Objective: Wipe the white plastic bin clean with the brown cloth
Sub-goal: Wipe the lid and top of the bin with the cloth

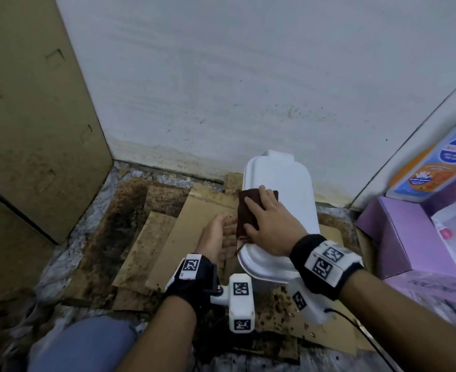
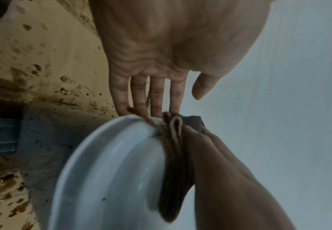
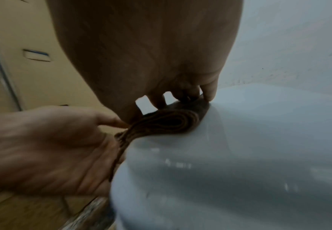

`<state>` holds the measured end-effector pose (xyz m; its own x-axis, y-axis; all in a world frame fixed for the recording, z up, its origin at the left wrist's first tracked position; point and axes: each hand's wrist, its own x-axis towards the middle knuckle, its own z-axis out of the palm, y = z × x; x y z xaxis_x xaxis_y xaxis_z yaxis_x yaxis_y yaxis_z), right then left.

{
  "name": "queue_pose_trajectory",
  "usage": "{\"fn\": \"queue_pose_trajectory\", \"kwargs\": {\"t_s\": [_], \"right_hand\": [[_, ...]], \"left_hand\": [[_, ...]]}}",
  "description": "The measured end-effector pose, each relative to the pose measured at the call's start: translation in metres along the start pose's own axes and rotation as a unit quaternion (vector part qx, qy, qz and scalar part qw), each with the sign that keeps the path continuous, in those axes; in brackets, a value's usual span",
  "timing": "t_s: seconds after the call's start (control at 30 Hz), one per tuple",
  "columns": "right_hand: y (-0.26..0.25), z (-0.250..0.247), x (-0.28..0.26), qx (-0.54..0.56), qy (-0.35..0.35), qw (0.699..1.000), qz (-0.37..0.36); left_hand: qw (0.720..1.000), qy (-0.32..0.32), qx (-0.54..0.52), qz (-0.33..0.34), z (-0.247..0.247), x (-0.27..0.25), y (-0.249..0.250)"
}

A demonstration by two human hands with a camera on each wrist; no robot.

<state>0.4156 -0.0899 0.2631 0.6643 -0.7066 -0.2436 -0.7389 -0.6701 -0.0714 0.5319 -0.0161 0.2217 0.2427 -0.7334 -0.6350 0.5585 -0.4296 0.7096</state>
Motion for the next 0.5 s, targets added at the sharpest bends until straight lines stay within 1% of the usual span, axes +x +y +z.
{"fn": "queue_pose_trajectory", "kwargs": {"t_s": [0.1, 0.2, 0.3, 0.5], "right_hand": [[-0.006, 0.009, -0.028, -0.011, 0.011, 1.000, -0.020], [-0.011, 0.011, -0.031, -0.018, 0.011, 1.000, -0.010], [-0.010, 0.004, -0.007, -0.015, 0.012, 1.000, 0.016], [0.005, -0.019, 0.053, -0.026, -0.014, 0.998, 0.062]], "left_hand": [[1.000, 0.001, 0.001, 0.002, 0.001, -0.001, -0.001], [1.000, 0.002, 0.006, 0.006, 0.002, -0.002, -0.001], [1.000, 0.004, 0.009, 0.009, 0.002, -0.002, -0.002], [1.000, 0.001, 0.010, 0.004, 0.003, 0.002, -0.003]]}}
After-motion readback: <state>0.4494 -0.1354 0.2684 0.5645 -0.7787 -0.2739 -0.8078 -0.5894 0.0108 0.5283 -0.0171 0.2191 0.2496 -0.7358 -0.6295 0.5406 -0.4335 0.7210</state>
